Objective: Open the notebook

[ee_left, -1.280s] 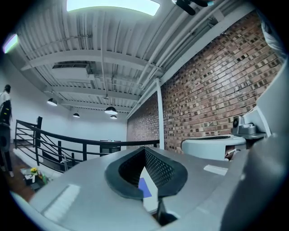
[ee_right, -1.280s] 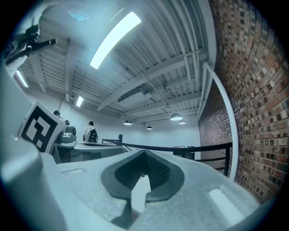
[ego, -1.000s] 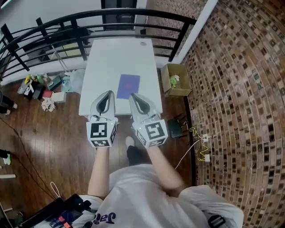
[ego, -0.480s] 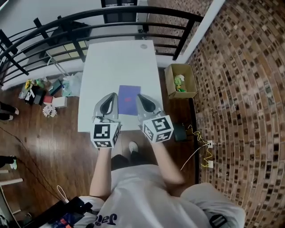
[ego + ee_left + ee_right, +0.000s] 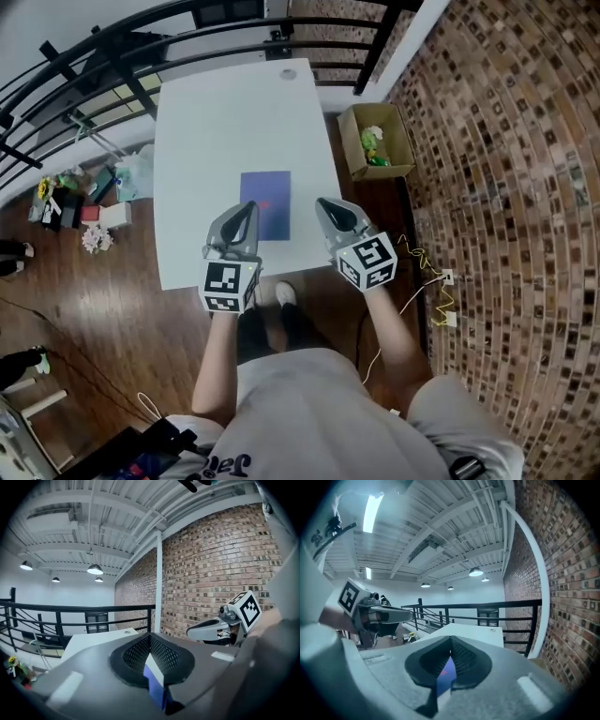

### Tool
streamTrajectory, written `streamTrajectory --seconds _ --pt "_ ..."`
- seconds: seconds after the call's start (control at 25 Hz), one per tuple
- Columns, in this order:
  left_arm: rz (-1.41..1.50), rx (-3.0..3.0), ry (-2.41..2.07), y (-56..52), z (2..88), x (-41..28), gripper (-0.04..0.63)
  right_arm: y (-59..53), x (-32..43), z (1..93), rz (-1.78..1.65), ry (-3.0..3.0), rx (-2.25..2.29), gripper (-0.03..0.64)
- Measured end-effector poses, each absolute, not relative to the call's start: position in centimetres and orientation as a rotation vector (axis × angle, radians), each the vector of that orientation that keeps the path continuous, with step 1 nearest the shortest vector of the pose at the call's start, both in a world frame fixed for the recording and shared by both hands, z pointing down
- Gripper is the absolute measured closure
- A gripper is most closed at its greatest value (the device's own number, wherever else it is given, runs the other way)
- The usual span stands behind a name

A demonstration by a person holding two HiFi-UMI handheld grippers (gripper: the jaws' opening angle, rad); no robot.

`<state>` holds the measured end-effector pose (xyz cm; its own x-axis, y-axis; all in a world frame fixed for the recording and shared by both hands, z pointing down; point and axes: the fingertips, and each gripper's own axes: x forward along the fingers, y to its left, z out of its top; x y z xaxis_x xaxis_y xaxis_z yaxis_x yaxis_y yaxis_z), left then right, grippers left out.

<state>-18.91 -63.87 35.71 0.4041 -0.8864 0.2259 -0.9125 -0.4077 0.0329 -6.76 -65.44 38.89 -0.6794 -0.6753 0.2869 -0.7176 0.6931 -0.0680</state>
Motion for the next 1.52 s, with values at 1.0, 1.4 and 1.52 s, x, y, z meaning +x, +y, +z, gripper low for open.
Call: streamTrajectory --seconds 1.0,1.4,1.52 --pt "0.393 2.457 -1.383 -66.4 46.5 -20.3 0.580 -68.2 5.4 51.5 0.209 -1.992 0.081 0.252" --pt "0.391 2.349 -1.350 -65.5 51.2 -22.5 0.580 -69.1 -2.9 56.3 1.147 -2.138 0.296 0.260" --pt "0.377 2.347 -1.333 -65.7 51.8 -22.7 0.580 -69.5 -5.8 57.5 1.283 -2.159 0.318 0.277"
